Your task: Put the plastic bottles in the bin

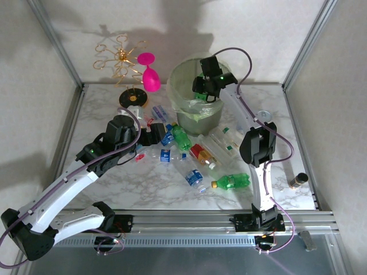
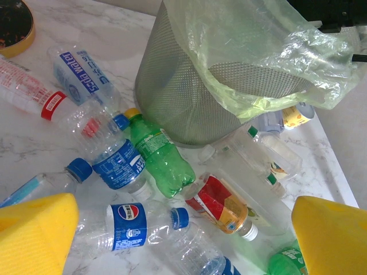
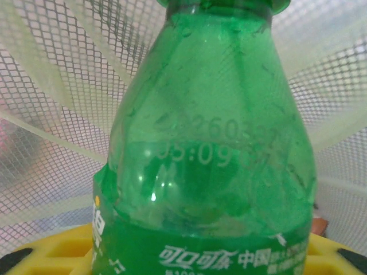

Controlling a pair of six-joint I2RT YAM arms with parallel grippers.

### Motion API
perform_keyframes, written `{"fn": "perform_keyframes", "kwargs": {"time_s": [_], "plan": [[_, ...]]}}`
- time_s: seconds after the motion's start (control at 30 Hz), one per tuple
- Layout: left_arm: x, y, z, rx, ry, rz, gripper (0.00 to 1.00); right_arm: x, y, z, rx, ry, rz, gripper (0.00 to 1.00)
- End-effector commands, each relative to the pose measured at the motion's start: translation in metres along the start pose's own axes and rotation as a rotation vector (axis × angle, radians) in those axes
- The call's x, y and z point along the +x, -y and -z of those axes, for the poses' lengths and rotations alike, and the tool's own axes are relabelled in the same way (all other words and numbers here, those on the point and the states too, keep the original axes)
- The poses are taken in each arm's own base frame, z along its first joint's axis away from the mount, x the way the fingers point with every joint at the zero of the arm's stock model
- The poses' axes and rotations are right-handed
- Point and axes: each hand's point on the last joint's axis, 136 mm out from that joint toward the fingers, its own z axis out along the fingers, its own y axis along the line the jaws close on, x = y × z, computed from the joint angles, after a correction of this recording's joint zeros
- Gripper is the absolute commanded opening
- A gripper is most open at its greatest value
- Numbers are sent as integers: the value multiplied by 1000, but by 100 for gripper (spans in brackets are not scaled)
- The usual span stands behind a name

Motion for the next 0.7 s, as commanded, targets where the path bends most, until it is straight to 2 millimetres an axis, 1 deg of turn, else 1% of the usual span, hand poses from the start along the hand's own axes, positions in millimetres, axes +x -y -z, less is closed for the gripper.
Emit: {"fn": "perform_keyframes", "kwargs": {"time_s": [0.0, 0.3, 0.4, 0.47, 0.53, 0.63, 0.67], "plan": [[-10, 1, 7, 2, 50, -9, 96, -6, -3, -5, -20, 16, -70, 45], [-10, -1, 11, -1, 58, 2, 96, 19, 7, -32, 19, -58, -129, 45], [-8, -3, 11, -7, 54, 1, 96, 27, 10, -39, 28, -79, -126, 48], [-9, -3, 12, -7, 56, 3, 96, 29, 12, -42, 35, -84, -124, 51], [-9, -3, 13, -9, 55, 3, 96, 29, 12, -42, 33, -85, -122, 58], [-11, -3, 14, -13, 58, 3, 96, 25, 9, -38, 25, -75, -117, 68], [-12, -3, 15, -12, 61, 3, 96, 24, 10, -36, 28, -71, -116, 69]]}}
